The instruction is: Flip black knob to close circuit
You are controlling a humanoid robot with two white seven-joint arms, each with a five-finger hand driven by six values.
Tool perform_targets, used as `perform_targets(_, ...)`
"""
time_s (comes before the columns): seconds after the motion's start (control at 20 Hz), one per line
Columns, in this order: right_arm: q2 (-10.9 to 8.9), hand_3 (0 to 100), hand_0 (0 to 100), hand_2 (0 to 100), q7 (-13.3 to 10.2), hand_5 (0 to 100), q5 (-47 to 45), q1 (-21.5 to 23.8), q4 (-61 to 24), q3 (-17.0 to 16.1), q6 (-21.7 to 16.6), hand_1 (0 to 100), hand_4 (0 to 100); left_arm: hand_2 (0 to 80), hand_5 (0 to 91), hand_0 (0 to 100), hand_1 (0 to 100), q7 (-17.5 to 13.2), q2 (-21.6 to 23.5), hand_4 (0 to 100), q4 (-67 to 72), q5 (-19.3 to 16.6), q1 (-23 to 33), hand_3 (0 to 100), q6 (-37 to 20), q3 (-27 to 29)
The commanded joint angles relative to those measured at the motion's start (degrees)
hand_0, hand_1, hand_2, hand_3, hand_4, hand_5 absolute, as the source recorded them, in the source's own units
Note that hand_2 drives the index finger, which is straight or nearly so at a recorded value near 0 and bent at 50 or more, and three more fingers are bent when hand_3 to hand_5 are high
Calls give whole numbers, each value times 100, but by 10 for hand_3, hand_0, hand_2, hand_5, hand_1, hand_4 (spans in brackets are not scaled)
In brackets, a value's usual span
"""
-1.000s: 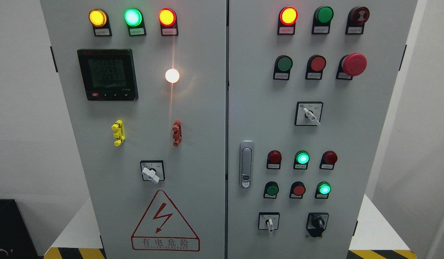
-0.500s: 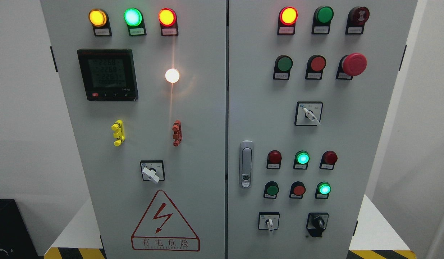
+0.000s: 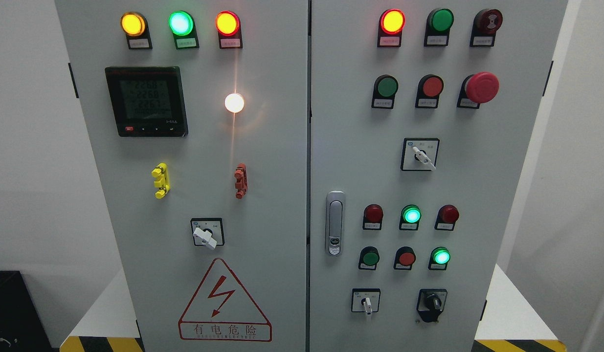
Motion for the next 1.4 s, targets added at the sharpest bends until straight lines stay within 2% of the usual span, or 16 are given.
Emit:
perform_targets(0.0,32,333,0,316,-186,114,1441,61,-1505,-185,14,48,308,0,0,120,556,-4,0,0,-3,-1,0,0,-5,2)
perform_targets(0.05,23,400,0,372,-239,180,1600,87,-1645,-193,6,44,360,0,0,120,556,-4,0,0,-3,-1,0,0,-5,2)
perform_targets(0.1,14,427,0,392,-300,207,1758,96,-1803,-193,-3,43,377,0,0,120,556,-4,0,0,-3,-1,0,0,-5,-6)
perform_targets(0.2,14,585,0,485,-432,353,2136,175,-2207,-193,-3,37,482,0,0,120,556,-4,0,0,-3,-1,0,0,-5,-6)
perform_targets(0.25,23,615,0,504,-459,379,2373,219,-2435,-193,-3,37,513,0,0,120,556,-4,0,0,-3,-1,0,0,-5,-6)
perform_targets(0.35,40,770,0,605,-537,582,2856,298,-2910,-254,6,38,672,0,0,120,556,-4,0,0,6,-1,0,0,-5,2)
perform_targets(0.4,49,777,0,612,-590,598,3102,325,-3130,-333,6,36,680,0,0,120,556,4,0,0,-3,-1,0,0,-5,2)
perform_targets(0.5,58,874,0,720,-722,735,3507,334,-3525,-395,-3,32,759,0,0,120,556,-4,0,0,6,-1,0,0,-5,-6)
perform_targets(0.65,58,952,0,812,-863,823,3929,351,-4237,-474,-29,24,819,0,0,120,556,-4,0,0,-3,-1,0,0,-5,2)
perform_targets(0.85,58,1000,0,867,-846,892,4431,378,-5099,-563,-29,6,875,0,0,120,556,-4,0,0,-3,-1,0,0,-5,-6)
perform_targets(1.1,67,1000,0,902,-793,936,4985,378,-6066,-615,5,0,913,0,0,120,556,-4,0,0,-3,-1,0,0,-5,-6)
perform_targets(1.35,207,1000,0,911,-442,975,5398,185,-6814,-861,41,0,939,0,0,120,556,-4,0,0,-3,-1,0,0,-5,2)
